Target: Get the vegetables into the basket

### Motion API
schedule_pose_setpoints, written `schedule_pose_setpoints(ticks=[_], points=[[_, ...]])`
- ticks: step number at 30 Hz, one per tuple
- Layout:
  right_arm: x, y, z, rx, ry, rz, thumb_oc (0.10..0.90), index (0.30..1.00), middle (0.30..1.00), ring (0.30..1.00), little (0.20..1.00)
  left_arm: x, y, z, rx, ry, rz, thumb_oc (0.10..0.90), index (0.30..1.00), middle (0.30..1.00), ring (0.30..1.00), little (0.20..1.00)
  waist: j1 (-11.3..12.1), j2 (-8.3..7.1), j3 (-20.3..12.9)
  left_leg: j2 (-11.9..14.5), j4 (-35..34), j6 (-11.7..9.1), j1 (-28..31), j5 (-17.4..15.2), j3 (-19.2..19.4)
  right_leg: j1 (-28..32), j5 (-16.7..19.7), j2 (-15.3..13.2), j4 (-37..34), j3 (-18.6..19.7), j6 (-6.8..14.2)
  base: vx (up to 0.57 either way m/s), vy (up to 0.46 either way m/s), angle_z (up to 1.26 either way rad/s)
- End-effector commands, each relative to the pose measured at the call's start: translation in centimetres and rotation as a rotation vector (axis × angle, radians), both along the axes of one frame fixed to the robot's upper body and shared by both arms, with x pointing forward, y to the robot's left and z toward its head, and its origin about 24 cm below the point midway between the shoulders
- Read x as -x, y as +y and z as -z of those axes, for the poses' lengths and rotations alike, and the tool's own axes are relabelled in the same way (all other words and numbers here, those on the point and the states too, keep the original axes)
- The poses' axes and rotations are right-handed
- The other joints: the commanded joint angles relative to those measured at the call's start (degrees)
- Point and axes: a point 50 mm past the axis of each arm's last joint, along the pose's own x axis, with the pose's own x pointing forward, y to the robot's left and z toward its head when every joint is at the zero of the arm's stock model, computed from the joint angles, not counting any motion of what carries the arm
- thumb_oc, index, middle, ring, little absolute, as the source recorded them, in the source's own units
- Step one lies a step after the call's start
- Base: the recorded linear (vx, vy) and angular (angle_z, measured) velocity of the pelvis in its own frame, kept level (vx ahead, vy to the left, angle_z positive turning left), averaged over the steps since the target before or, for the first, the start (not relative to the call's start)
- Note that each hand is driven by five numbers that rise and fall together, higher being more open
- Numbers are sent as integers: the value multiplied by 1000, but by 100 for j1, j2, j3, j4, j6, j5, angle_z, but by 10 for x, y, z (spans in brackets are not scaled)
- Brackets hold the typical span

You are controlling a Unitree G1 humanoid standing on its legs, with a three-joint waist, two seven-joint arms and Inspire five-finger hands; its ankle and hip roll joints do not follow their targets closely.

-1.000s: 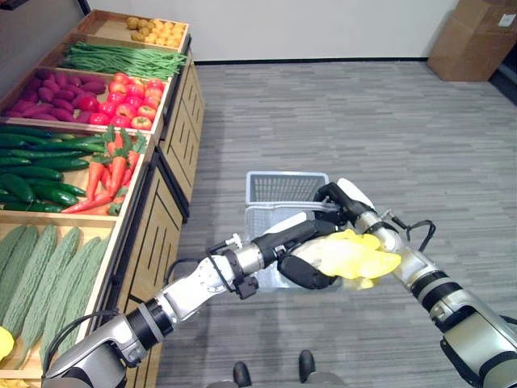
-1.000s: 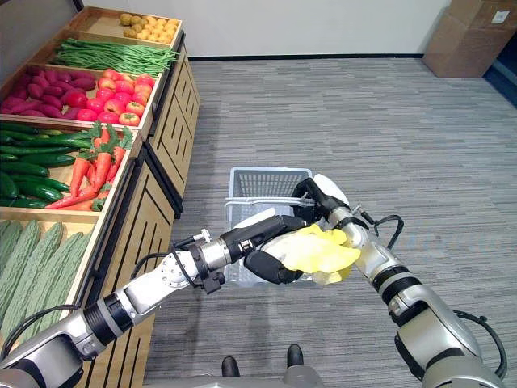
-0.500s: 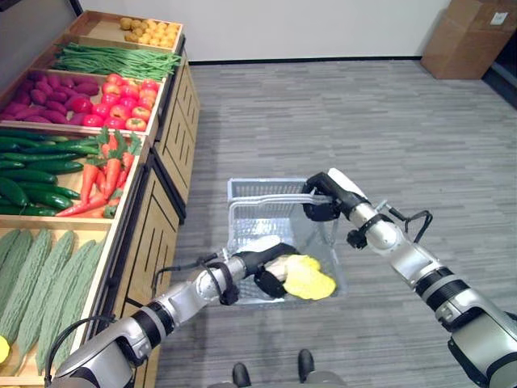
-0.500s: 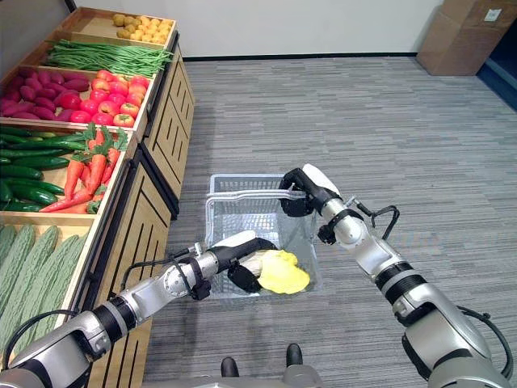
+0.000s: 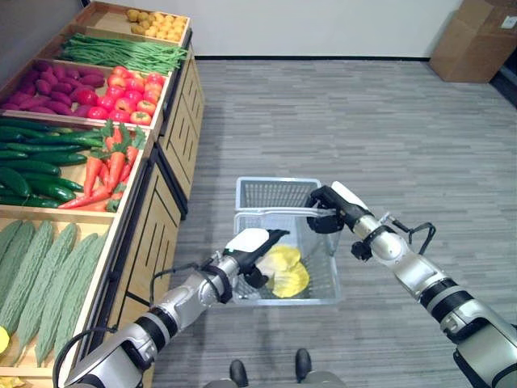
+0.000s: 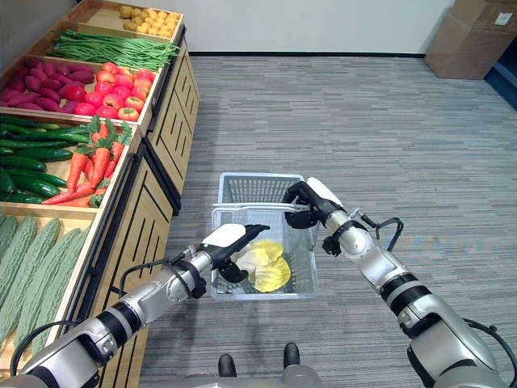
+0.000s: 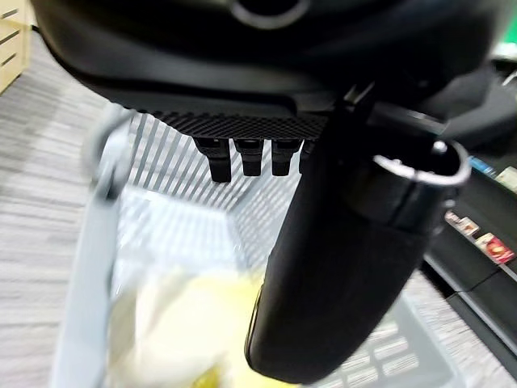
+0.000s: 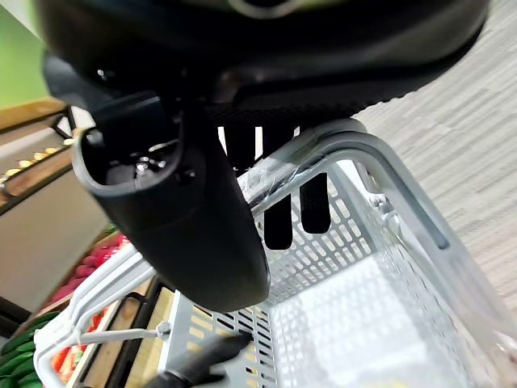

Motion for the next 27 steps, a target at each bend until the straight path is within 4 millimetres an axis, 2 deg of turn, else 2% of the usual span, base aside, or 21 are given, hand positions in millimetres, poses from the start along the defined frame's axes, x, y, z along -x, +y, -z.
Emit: schedule_pose_setpoints(ticks=[1,2,5,6,8,9,10,13,14,16,17,18,19,20,21,22,23,24,25,27], points=[[-25,8,-67,-173,-313,33,400,300,300,300,300,-15,-20,-47,174,-163,64,900,1000,1000,1000,1000,106,-394,-506,514,-6,-665,61,-31,-131,113,67,-606,44,-52,588,-2,-6,5],[-25,8,-67,-173,-313,33,400,300,300,300,300,-15,-19,-47,175,-162,64,900,1000,1000,1000,1000,104,-395,-507,515,-6,-665,61,-31,-132,113,68,-605,43,-52,587,-8,-7,4],[-26,-2,-54,-101,-285,95,400,300,300,300,300,-8,-27,-65,314,-130,110,900,1000,1000,1000,1000,129,-385,-492,515,-6,-656,45,-27,-145,111,79,-609,42,-61,579,0,0,0],[-27,-7,-48,-68,-272,125,400,300,300,300,300,-2,-30,-74,379,-102,147,900,1000,1000,1000,1000,144,-380,-487,513,-6,-649,42,-25,-154,114,79,-609,42,-64,575,0,0,0],[-30,-23,-30,24,-204,210,400,300,300,300,300,20,-41,-106,645,58,313,900,1000,1000,1000,1000,169,-321,-500,501,-6,-641,49,-21,-161,118,87,-617,39,-64,574,0,0,0],[-30,-22,-30,23,-204,209,400,300,300,300,300,20,-40,-107,645,61,313,900,1000,1000,1000,1000,166,-324,-497,503,-6,-641,50,-23,-159,119,87,-615,39,-62,574,0,0,0],[-29,-30,-16,71,-149,242,400,300,300,300,300,25,-36,-120,755,135,352,900,1000,1000,1000,1000,176,-286,-494,499,-6,-644,63,-17,-161,120,99,-619,45,-62,574,0,0,0],[-20,-44,6,110,-71,305,400,300,300,300,300,28,-22,-125,848,166,311,900,1000,1000,1000,1000,205,-260,-482,485,-6,-643,77,-19,-181,127,103,-614,47,-56,570,0,0,0],[-20,-43,7,109,-71,304,400,300,300,300,300,28,-21,-125,848,167,310,900,1000,1000,1000,1000,199,-264,-486,485,-6,-643,79,-20,-181,129,102,-614,46,-56,570,0,0,0],[-9,-56,19,110,-36,352,400,300,300,300,300,28,-3,-120,868,150,219,900,1000,1000,1000,1000,231,-256,-471,479,-6,-642,80,-13,-192,135,101,-613,48,-59,565,0,0,0],[7,-72,31,97,-7,408,400,300,300,300,300,30,23,-106,878,135,72,900,1000,1000,1000,1000,265,-250,-437,474,-6,-638,78,-3,-205,141,101,-615,52,-81,562,0,0,0],[15,-77,37,89,3,430,400,300,300,300,300,34,33,-98,869,148,22,900,1000,1000,1000,1000,264,-245,-449,471,-6,-638,82,-5,-211,154,97,-618,49,-90,564,0,0,0],[15,-77,37,89,3,430,400,300,300,300,300,34,33,-98,869,148,21,900,1000,1000,1000,1000,262,-246,-452,471,-6,-638,80,-5,-212,153,97,-618,49,-92,564,0,0,0],[26,-83,46,79,26,456,400,300,300,300,300,36,48,-86,835,139,-69,900,1000,1000,1000,1000,279,-243,-443,470,-6,-637,82,-3,-225,165,92,-619,47,-98,565,-1,-11,5],[45,-95,56,66,52,493,400,300,300,300,300,41,72,-67,726,138,-188,900,1000,1000,1000,1000,287,-237,-442,468,-6,-635,87,-1,-248,188,79,-619,44,-120,567,-2,-15,6],[53,-101,60,64,63,509,400,300,300,300,300,44,87,-49,644,152,-278,900,1000,1000,1000,1000,293,-236,-438,469,-6,-634,84,3,-261,189,75,-621,43,-131,568,1,-11,8],[54,-101,61,65,65,510,400,300,300,300,300,45,87,-48,642,152,-278,900,1000,1000,1000,1000,292,-234,-451,468,-6,-634,85,1,-267,194,71,-623,42,-138,568,7,-13,8],[68,-109,67,74,90,527,400,300,300,300,300,54,108,-20,538,216,-396,900,1000,1000,1000,1000,292,-236,-454,464,-6,-633,100,-1,-286,223,63,-627,38,-155,576,6,-13,8],[71,-111,68,79,98,529,400,300,300,300,300,58,118,-7,489,241,-465,900,1000,1000,1000,1000,295,-240,-467,465,-6,-632,92,5,-295,221,66,-632,36,-166,577,5,-13,10],[71,-111,68,80,99,529,400,300,300,300,300,58,117,-6,489,241,-464,900,1000,1000,1000,1000,292,-235,-476,464,-6,-632,86,5,-301,218,64,-633,36,-173,577,-2,-5,6]])
